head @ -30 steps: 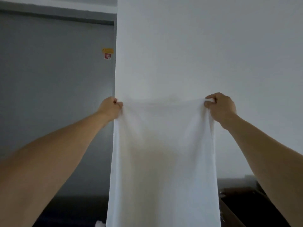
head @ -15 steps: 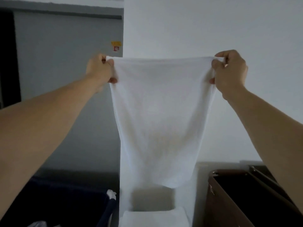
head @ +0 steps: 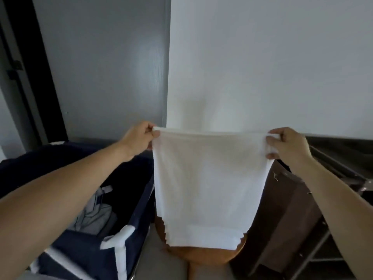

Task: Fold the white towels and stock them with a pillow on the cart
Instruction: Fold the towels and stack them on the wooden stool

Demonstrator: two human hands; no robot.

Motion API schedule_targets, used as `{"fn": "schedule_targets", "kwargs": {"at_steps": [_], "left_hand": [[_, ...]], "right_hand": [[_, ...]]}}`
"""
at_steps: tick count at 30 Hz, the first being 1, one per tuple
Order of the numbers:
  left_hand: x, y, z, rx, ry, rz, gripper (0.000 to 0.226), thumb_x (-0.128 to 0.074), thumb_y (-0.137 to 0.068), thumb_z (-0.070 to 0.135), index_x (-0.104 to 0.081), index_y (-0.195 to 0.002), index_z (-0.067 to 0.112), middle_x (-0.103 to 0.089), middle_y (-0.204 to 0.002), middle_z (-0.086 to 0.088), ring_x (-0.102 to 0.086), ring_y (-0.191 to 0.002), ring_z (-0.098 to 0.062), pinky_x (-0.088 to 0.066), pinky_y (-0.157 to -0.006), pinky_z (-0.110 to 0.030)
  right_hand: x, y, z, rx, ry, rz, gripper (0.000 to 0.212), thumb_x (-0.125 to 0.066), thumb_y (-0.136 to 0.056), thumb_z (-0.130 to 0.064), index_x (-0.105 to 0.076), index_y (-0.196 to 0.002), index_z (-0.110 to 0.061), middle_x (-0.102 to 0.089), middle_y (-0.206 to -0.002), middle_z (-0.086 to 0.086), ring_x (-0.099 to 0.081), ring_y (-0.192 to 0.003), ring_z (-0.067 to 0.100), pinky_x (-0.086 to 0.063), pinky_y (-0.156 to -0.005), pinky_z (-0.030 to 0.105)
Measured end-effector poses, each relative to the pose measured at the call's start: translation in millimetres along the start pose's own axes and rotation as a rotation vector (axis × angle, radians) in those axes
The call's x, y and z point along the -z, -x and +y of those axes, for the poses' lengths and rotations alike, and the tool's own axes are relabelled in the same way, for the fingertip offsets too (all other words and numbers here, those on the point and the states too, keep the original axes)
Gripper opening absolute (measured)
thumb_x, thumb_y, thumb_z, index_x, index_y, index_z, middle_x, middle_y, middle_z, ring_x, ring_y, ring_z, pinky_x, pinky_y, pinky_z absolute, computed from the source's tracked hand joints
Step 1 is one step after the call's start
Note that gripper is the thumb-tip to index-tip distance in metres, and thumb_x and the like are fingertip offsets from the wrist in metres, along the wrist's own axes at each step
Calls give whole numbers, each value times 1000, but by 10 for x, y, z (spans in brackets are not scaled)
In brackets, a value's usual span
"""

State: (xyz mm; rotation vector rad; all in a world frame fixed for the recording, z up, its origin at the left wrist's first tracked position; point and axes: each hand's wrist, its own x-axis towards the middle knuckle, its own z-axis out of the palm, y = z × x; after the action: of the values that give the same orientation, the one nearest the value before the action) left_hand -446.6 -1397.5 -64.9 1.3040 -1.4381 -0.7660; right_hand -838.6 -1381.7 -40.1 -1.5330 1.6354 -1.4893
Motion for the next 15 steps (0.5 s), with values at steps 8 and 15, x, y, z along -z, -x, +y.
{"fn": "schedule_targets", "kwargs": {"at_steps": [8,15], "left_hand": [[131,737,-640,253,-41,-424,25,-61,-97,19,-60,-115,2,-70,-107,-15,-69,-94,-27,-58,-85,-38],[-21,227,-1001,349,-32,-530,30,-63,-95,19,-59,-117,0,-72,-107,-15,-68,-103,-33,-57,-91,-41]], "right_hand": [[245,691,625,-102,287,-392,10,-68,-91,-11,-64,-100,-13,-68,-97,10,-69,-78,33,-60,-63,35],[-19,285,982,-100,348,-416,5,-68,-92,-12,-65,-96,-13,-68,-92,8,-67,-69,34,-57,-59,31]]}}
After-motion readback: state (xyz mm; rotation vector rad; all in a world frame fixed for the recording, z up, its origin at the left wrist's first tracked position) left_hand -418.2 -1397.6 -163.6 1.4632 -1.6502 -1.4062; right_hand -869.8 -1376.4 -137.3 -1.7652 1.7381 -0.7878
